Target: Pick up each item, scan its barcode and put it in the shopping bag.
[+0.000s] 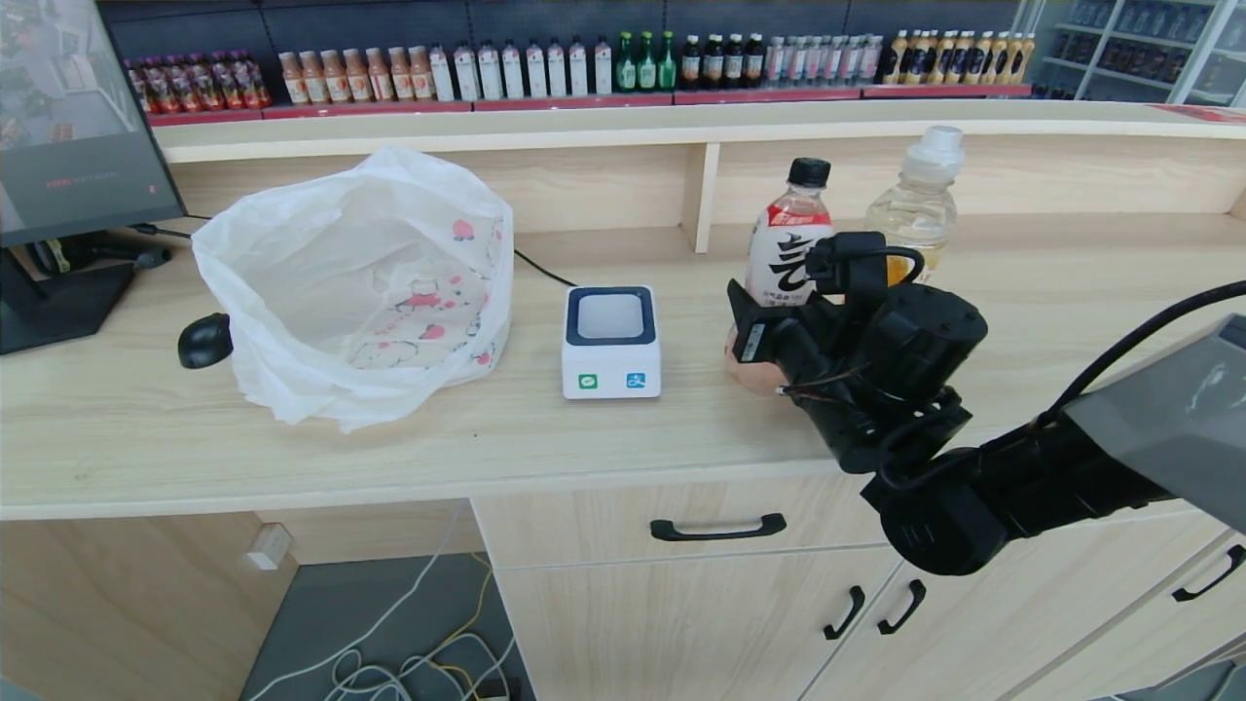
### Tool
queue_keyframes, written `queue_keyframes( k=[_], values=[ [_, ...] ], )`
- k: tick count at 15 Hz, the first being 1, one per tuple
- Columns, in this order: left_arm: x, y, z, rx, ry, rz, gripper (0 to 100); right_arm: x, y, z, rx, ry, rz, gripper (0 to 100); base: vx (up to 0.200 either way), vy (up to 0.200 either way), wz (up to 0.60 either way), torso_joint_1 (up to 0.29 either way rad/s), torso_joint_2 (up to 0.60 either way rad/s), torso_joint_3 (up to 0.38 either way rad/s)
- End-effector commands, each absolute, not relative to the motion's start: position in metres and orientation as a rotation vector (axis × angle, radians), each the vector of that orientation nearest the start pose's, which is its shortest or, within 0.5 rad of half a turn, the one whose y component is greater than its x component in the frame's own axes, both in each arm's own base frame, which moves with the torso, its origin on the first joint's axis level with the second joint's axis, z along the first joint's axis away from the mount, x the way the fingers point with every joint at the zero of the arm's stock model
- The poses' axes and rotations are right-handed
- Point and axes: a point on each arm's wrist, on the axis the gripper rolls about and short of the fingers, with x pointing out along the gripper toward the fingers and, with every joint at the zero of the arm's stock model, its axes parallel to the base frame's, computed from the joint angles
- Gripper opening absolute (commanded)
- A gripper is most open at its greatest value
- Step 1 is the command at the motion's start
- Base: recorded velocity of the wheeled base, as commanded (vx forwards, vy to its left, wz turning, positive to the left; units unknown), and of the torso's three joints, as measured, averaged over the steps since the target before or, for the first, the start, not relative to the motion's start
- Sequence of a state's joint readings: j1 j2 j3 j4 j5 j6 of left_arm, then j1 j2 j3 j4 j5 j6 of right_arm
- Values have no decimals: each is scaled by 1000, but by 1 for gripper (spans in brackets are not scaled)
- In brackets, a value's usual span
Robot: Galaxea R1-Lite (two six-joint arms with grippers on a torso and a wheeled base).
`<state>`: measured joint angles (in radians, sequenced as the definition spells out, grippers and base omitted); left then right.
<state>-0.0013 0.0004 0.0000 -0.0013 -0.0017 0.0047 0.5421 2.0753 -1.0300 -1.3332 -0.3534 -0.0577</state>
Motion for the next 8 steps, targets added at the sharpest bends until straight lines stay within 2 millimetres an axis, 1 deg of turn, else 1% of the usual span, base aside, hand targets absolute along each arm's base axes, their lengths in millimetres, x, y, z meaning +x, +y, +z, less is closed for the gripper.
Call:
queue_keyframes(
  k=[1,5,7,8],
  values=[
    [-23,0,76,5,-2,-3,100,338,195,187,78,-288,180,0,0,0,0,0,0,0],
    [-23,0,76,5,-2,-2,100,327,190,207,93,-331,184,0,0,0,0,0,0,0],
    [-23,0,76,5,-2,-3,100,314,186,213,91,-335,190,0,0,0,0,0,0,0],
    [-23,0,76,5,-2,-3,100,302,182,217,89,-331,199,0,0,0,0,0,0,0]
  ],
)
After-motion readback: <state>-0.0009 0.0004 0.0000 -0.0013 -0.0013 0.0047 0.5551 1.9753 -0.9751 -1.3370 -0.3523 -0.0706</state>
